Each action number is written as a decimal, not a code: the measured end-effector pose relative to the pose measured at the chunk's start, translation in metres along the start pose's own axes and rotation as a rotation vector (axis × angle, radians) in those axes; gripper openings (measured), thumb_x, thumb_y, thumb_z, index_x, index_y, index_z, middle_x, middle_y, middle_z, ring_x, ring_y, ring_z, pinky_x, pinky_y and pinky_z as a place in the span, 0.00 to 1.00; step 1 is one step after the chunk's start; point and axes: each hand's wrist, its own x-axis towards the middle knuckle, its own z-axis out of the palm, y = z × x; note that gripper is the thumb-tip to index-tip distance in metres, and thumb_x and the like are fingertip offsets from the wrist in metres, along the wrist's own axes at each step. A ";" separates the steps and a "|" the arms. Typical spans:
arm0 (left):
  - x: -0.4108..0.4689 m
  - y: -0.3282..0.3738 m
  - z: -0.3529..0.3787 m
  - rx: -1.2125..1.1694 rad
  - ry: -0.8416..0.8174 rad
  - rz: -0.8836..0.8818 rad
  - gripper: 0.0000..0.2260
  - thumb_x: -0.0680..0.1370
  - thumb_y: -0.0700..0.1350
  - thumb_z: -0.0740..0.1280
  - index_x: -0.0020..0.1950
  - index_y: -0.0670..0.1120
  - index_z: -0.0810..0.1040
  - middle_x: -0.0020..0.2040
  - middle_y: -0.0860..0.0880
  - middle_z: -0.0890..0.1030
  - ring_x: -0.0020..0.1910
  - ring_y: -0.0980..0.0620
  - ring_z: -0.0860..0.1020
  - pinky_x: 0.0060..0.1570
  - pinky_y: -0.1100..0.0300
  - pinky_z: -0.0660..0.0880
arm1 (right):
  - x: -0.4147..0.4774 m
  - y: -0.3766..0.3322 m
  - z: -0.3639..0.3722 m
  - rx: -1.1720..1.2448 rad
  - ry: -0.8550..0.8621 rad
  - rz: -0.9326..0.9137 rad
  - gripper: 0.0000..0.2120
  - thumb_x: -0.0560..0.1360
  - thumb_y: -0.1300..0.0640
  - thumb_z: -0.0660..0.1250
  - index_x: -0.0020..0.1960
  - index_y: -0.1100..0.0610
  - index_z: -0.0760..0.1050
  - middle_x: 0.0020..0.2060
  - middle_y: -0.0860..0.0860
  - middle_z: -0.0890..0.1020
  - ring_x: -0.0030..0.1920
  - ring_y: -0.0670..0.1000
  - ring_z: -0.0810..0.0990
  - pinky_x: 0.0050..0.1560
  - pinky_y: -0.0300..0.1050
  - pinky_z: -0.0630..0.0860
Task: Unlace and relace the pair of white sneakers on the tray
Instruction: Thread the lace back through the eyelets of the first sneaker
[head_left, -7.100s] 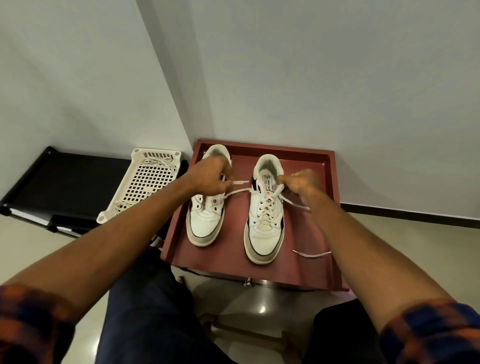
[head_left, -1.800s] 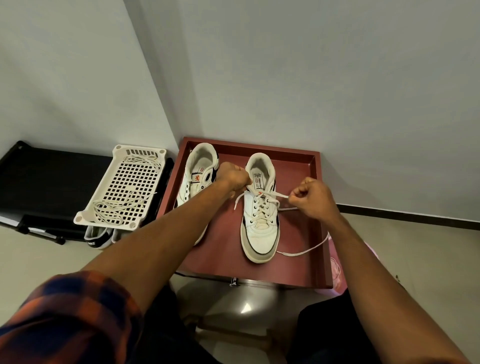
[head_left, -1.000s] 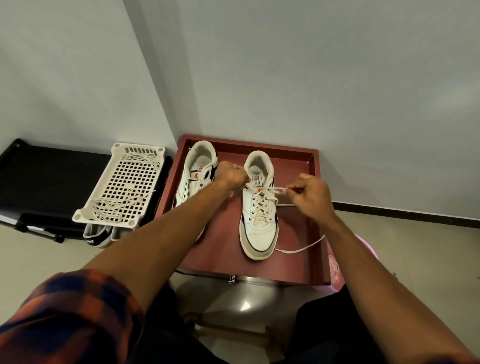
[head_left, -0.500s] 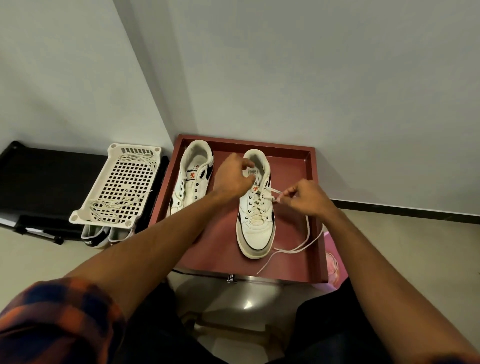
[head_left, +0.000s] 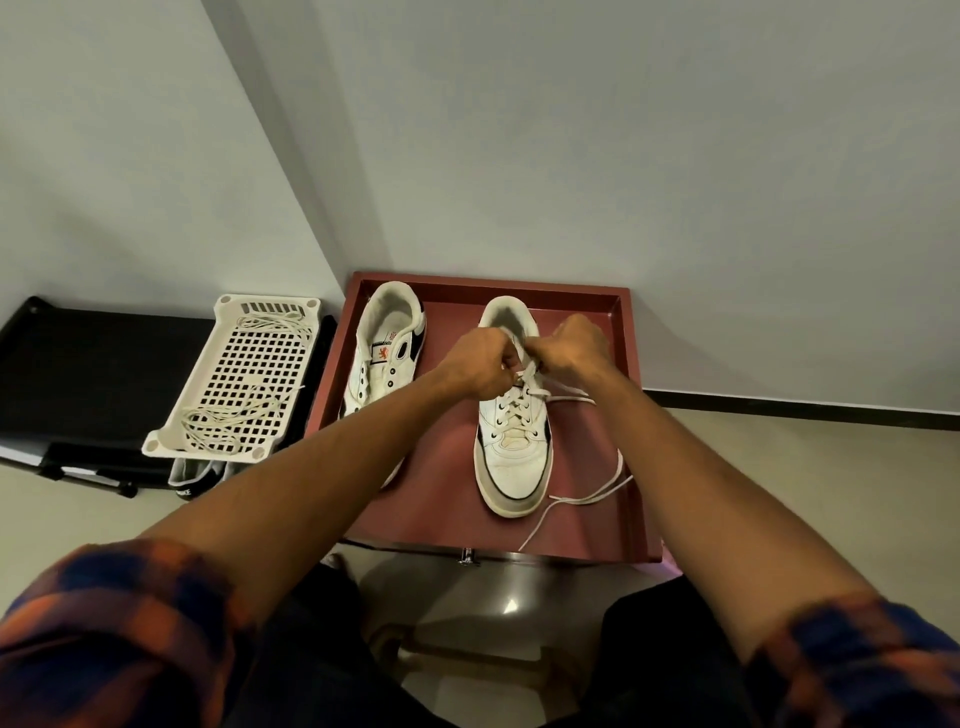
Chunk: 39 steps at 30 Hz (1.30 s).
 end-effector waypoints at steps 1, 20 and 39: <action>-0.001 -0.003 0.002 -0.073 0.015 -0.017 0.07 0.73 0.39 0.70 0.45 0.46 0.87 0.46 0.51 0.85 0.46 0.51 0.82 0.48 0.58 0.77 | 0.001 0.001 0.000 0.036 -0.013 0.023 0.16 0.70 0.46 0.75 0.40 0.61 0.83 0.34 0.54 0.85 0.36 0.52 0.83 0.30 0.42 0.69; -0.018 0.000 0.000 0.005 0.101 0.096 0.12 0.77 0.47 0.67 0.59 0.48 0.84 0.54 0.48 0.83 0.51 0.48 0.80 0.51 0.54 0.77 | -0.002 0.003 0.005 0.143 -0.032 0.100 0.11 0.71 0.51 0.76 0.39 0.59 0.84 0.34 0.52 0.85 0.33 0.50 0.80 0.31 0.42 0.70; -0.047 -0.056 -0.019 -0.247 -0.049 -0.066 0.04 0.77 0.40 0.71 0.47 0.44 0.86 0.40 0.53 0.85 0.39 0.60 0.81 0.45 0.62 0.76 | 0.006 0.011 0.012 0.251 -0.041 0.129 0.10 0.71 0.54 0.78 0.40 0.60 0.82 0.36 0.53 0.86 0.30 0.48 0.81 0.30 0.41 0.71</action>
